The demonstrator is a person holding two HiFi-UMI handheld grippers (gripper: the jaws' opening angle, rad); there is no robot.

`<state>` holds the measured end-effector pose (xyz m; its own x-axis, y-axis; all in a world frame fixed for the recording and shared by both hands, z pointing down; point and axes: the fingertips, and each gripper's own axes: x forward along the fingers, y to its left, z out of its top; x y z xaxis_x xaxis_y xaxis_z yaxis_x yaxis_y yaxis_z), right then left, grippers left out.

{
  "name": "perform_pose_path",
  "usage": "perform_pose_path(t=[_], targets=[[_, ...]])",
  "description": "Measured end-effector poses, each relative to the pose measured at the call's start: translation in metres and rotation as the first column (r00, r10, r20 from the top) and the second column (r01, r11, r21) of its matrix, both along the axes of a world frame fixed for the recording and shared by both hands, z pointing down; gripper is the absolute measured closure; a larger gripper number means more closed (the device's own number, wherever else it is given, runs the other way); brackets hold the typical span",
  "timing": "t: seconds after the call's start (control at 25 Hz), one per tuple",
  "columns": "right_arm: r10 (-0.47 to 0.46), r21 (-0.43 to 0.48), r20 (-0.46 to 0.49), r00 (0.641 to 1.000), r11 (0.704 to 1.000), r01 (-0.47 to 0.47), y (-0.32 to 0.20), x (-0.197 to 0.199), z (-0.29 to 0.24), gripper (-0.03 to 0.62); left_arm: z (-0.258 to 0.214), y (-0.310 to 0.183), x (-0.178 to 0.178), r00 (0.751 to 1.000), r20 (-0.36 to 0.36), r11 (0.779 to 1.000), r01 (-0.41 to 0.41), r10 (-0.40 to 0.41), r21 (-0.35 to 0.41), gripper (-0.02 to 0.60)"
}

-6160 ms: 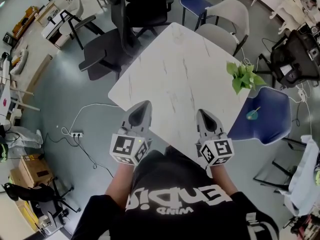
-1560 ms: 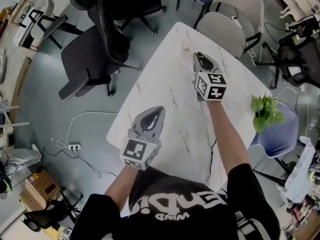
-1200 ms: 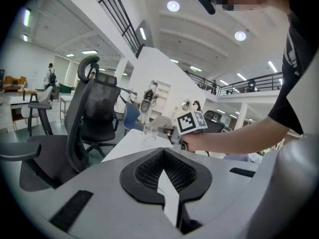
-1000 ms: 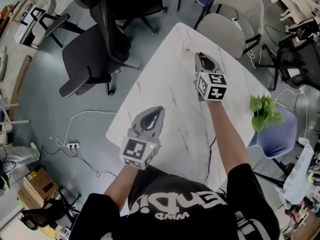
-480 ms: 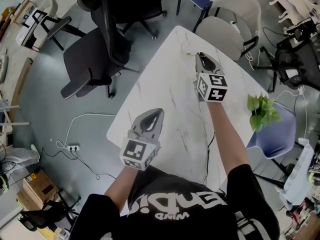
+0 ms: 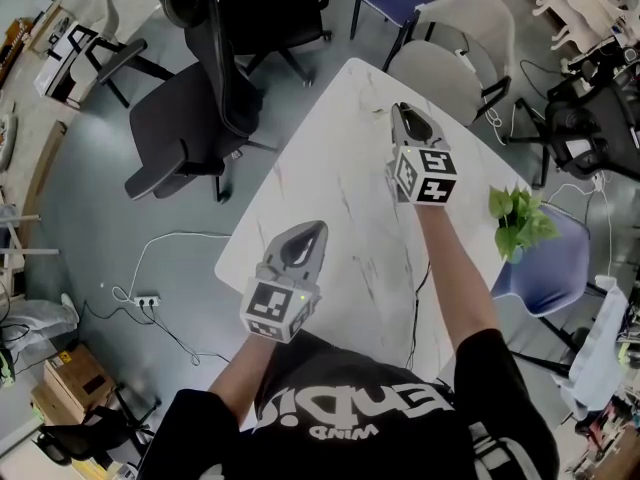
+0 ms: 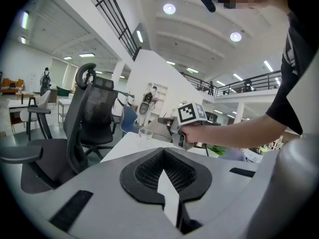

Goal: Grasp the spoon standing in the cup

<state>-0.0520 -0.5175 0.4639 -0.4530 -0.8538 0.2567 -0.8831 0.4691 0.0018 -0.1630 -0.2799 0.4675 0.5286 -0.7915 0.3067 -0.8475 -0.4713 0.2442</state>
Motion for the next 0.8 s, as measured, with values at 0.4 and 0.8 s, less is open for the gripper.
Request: perform_pose_path(t=[0.4,0.8], targets=[[-0.002,0.058,0.012,1.000,0.998,0.001,0.024,0.003,-0.032,0.556,-0.012,0.021,0.003,1.000,0.005,0.999,-0.019,0.019,0.027,0.568],[-0.004,0.083,0.013,1.000,0.997,0.003,0.077,0.018,-0.052,0.556,-0.025,0.051,0.013,0.999,0.003,0.998,-0.042,0.042,0.044,0.568]])
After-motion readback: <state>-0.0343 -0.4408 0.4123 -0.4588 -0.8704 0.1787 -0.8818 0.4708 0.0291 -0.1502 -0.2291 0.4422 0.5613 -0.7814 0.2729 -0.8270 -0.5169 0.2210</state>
